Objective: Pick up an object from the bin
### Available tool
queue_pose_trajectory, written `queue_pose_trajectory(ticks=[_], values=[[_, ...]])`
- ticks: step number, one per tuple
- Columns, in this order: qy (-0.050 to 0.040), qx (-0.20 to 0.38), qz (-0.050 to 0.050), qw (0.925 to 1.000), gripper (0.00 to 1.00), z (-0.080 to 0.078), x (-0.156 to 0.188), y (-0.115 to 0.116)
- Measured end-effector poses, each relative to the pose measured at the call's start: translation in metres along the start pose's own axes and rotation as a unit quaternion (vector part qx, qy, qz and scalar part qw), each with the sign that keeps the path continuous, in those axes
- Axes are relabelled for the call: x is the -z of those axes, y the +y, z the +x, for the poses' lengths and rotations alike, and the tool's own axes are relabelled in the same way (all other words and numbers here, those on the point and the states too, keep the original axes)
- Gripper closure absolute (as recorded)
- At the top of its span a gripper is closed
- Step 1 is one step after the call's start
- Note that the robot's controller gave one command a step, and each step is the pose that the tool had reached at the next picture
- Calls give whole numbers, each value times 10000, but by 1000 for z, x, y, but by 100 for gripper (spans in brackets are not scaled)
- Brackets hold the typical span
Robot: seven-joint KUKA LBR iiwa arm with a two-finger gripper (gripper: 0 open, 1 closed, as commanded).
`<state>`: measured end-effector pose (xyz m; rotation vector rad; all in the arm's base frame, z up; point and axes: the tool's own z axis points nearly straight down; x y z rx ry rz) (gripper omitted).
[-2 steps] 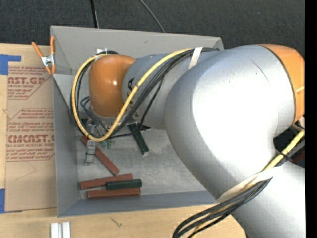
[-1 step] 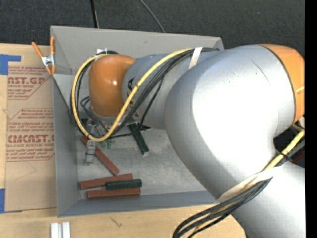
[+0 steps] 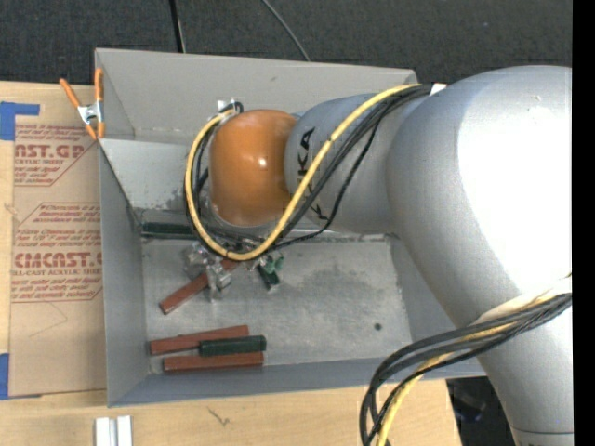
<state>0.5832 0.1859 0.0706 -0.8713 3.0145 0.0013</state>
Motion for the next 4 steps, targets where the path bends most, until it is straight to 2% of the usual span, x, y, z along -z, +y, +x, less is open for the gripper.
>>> queue_pose_trajectory(ticks=[2,3,4], values=[[29,8,-10,10000,100,1,4,1],[-19,166,6,9999,100,-6,50,3],[41,372,-15,9993,100,4,97,6]])
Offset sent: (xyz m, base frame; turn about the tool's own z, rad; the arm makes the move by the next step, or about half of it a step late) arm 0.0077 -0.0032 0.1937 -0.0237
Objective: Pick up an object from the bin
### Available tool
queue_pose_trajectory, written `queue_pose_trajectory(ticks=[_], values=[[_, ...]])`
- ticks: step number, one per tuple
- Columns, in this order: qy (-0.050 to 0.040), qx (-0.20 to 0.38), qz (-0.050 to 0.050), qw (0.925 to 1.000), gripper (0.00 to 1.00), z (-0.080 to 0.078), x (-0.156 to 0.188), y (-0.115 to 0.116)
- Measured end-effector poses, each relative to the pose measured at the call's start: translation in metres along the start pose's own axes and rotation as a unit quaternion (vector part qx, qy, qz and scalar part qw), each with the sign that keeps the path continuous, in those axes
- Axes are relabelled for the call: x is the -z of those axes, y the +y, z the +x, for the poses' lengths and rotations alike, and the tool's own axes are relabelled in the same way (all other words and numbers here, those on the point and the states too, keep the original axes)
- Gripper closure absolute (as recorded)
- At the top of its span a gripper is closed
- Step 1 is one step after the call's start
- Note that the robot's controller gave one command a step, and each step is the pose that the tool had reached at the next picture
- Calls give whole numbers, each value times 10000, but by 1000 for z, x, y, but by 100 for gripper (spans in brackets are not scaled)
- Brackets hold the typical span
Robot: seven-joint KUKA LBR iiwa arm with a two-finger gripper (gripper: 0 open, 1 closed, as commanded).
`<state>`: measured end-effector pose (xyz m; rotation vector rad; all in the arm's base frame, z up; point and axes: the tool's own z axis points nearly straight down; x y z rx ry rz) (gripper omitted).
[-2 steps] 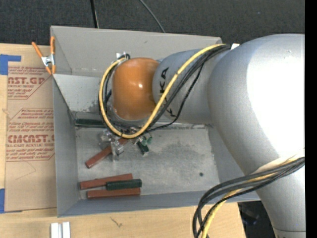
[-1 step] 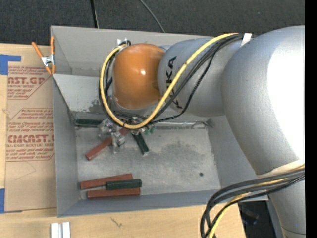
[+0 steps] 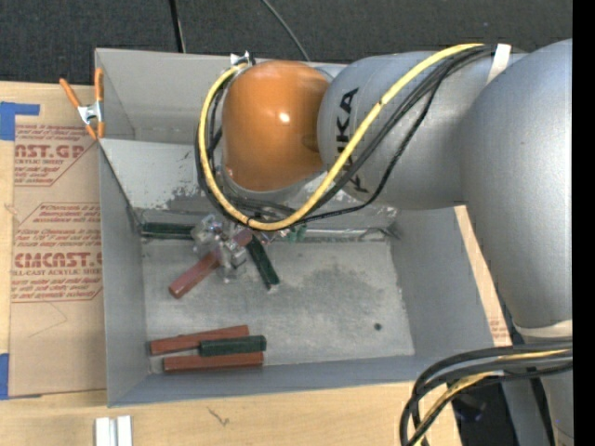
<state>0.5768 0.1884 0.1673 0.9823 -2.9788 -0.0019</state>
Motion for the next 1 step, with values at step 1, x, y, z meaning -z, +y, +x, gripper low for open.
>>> queue_pose_trajectory(ticks=[1], values=[[-40,-226,7,9997,100,5,51,2]])
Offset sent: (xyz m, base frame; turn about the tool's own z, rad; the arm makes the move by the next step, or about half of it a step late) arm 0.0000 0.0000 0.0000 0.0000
